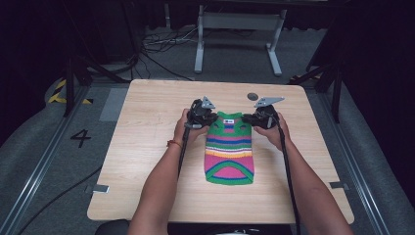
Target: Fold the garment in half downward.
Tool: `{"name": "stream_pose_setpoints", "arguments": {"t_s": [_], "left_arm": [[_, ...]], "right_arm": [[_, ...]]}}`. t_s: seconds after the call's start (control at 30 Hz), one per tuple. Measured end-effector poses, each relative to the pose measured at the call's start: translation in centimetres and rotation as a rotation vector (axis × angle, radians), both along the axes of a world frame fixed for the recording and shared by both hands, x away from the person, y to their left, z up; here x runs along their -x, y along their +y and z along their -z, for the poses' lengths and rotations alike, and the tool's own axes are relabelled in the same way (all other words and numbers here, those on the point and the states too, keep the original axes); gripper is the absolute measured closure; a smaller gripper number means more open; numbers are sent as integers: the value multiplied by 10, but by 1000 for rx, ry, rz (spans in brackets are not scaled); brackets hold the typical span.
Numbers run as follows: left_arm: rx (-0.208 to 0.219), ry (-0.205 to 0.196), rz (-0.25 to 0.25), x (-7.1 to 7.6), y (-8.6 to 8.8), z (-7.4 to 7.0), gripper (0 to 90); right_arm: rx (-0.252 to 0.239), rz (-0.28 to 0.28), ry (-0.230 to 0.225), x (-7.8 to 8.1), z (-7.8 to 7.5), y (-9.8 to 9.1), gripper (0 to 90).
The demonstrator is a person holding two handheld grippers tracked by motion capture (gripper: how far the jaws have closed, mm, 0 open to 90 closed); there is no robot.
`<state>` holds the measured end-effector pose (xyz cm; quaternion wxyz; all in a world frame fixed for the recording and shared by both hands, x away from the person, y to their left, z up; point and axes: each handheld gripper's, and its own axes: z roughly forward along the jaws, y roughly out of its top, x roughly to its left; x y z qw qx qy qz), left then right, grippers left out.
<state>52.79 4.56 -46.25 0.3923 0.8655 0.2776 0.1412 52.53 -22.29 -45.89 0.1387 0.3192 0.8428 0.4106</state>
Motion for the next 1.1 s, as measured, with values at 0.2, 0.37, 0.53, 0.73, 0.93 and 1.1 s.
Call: {"name": "stream_pose_setpoints", "arguments": {"t_s": [0.2, 0.37, 0.53, 0.73, 0.93, 1.1], "left_arm": [[-5, -53, 30, 14, 6, -13, 839], [0, -73, 68, 24, 8, -19, 837], [3, -93, 112, 35, 11, -23, 835], [5, -109, 158, 50, 15, -25, 834], [-12, -117, 191, 63, 20, -26, 832], [-39, -134, 228, 77, 21, -27, 830]], "right_arm": [[-24, -38, -30, 12, -8, -4, 839], [-46, -63, -42, 20, -11, -6, 838], [-58, -105, -54, 31, -15, -7, 837], [-58, -144, -58, 43, -16, -10, 837], [-71, -181, -55, 55, -16, -17, 836], [-79, -218, -56, 66, -16, -22, 837]]}}
